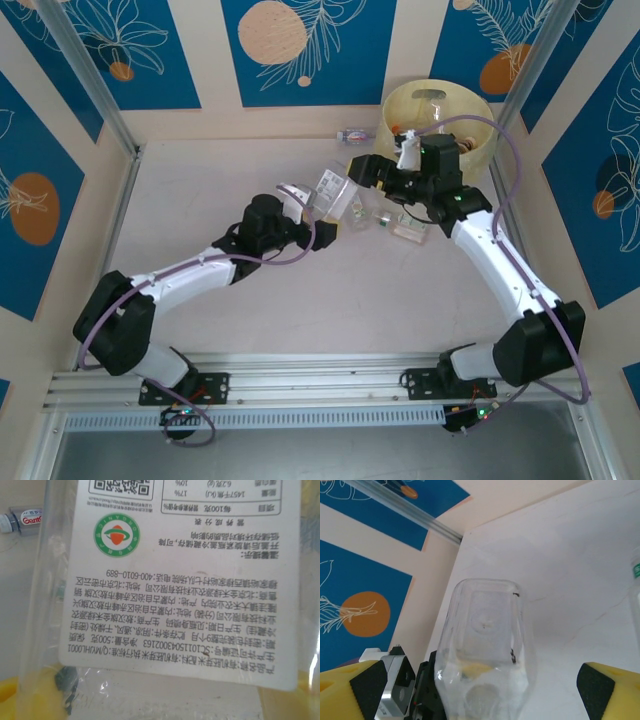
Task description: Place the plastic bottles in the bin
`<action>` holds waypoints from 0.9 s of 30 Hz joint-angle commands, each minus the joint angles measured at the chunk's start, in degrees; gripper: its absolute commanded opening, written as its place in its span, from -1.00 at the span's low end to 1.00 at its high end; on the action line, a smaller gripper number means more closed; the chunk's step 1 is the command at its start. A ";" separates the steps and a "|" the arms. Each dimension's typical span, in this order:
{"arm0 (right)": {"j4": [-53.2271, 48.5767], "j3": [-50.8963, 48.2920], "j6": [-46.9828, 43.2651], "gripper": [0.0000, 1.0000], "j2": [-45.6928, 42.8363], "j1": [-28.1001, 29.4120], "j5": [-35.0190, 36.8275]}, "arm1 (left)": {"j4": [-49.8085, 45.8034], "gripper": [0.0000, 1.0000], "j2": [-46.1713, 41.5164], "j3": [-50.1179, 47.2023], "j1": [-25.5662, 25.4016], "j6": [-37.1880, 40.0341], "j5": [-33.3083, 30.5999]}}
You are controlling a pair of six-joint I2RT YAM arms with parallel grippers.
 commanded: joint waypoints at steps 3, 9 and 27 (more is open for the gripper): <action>-3.41 4.71 -0.40 0.98 4.74 2.83 -4.64 | -1.17 -1.00 -0.32 2.49 -0.97 1.75 1.07; -6.85 6.25 -0.59 0.84 9.58 4.30 2.19 | -1.09 -1.00 0.39 3.30 -1.23 2.13 -0.06; -1.93 3.85 -5.97 -0.34 6.42 5.24 5.07 | -1.01 0.69 0.66 3.14 -1.20 1.45 -0.96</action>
